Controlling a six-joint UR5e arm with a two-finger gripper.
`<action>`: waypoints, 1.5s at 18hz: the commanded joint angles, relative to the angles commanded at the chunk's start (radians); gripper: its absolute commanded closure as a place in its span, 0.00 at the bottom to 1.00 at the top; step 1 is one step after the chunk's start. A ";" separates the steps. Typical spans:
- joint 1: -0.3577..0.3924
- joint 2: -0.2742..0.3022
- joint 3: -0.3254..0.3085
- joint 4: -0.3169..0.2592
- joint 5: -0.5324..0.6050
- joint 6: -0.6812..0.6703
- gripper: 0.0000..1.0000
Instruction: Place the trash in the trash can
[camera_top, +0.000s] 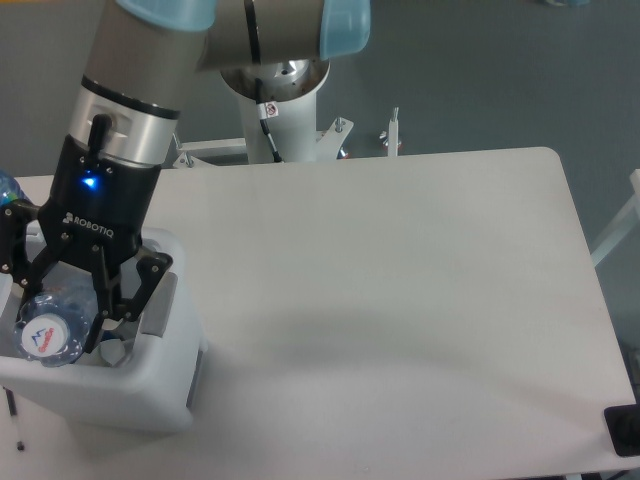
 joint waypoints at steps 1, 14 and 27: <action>0.000 0.003 -0.006 0.002 0.000 0.000 0.42; 0.020 0.021 -0.045 -0.005 0.048 -0.011 0.00; 0.279 -0.003 -0.032 -0.029 0.045 0.017 0.00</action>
